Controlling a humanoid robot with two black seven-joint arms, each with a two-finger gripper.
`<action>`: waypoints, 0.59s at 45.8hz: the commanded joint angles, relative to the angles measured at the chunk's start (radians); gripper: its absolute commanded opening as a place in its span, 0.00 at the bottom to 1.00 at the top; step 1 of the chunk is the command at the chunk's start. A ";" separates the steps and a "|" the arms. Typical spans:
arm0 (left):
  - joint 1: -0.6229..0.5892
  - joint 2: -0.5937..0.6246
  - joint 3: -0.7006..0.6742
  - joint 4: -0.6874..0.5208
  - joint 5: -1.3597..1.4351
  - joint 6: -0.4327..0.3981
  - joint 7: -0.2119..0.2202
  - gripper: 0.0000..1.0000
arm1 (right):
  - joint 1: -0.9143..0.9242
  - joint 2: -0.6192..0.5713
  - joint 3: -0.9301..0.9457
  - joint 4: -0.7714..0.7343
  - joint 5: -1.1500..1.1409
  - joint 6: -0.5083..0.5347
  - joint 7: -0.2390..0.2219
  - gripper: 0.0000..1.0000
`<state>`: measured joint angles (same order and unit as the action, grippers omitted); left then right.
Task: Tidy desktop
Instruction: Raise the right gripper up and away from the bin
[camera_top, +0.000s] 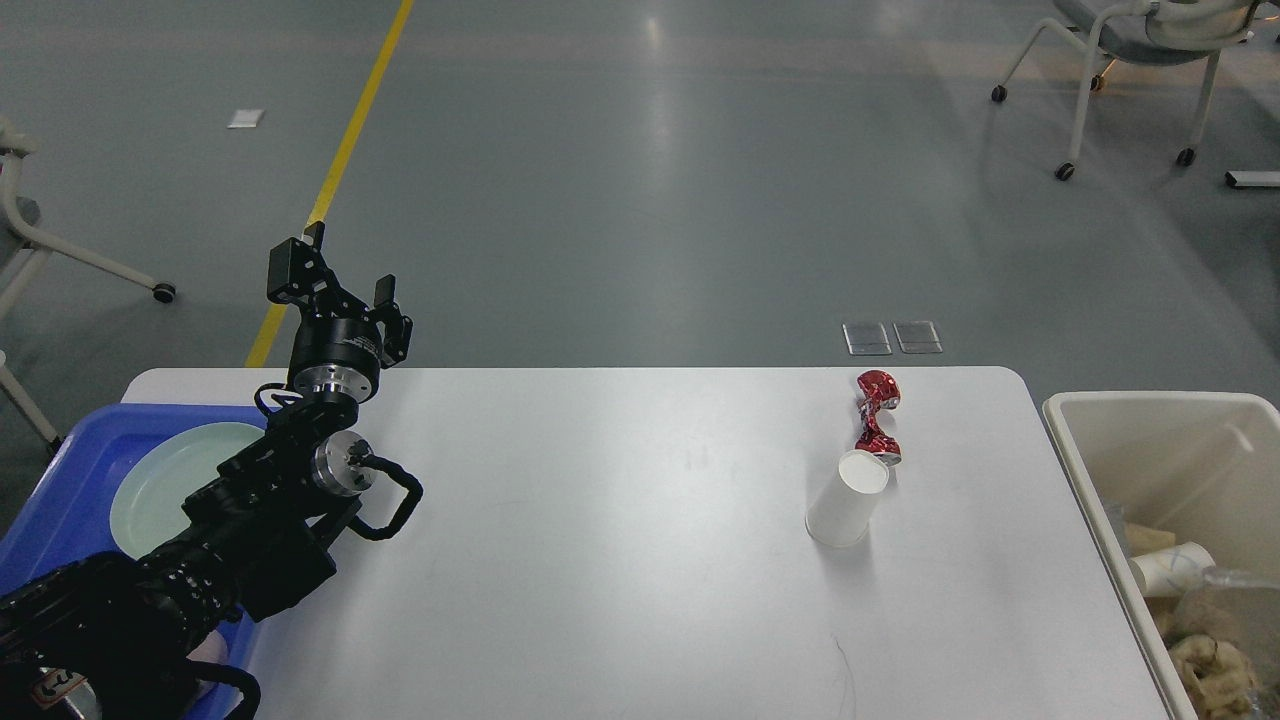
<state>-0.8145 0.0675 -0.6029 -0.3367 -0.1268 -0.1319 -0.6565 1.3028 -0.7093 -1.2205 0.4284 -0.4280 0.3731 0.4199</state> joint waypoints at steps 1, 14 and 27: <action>0.000 0.000 0.000 -0.001 0.001 0.000 0.000 1.00 | 0.111 0.007 0.064 0.088 0.034 0.009 -0.001 1.00; 0.000 0.000 0.000 0.001 0.001 0.000 0.000 1.00 | 0.406 0.013 0.164 0.371 0.175 0.055 0.000 1.00; 0.000 0.000 0.000 0.001 -0.001 0.000 0.000 1.00 | 0.726 0.106 0.165 0.592 0.175 0.308 -0.007 1.00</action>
<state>-0.8145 0.0675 -0.6029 -0.3366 -0.1264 -0.1319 -0.6565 1.9215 -0.6538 -1.0557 0.9691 -0.2537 0.5473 0.4152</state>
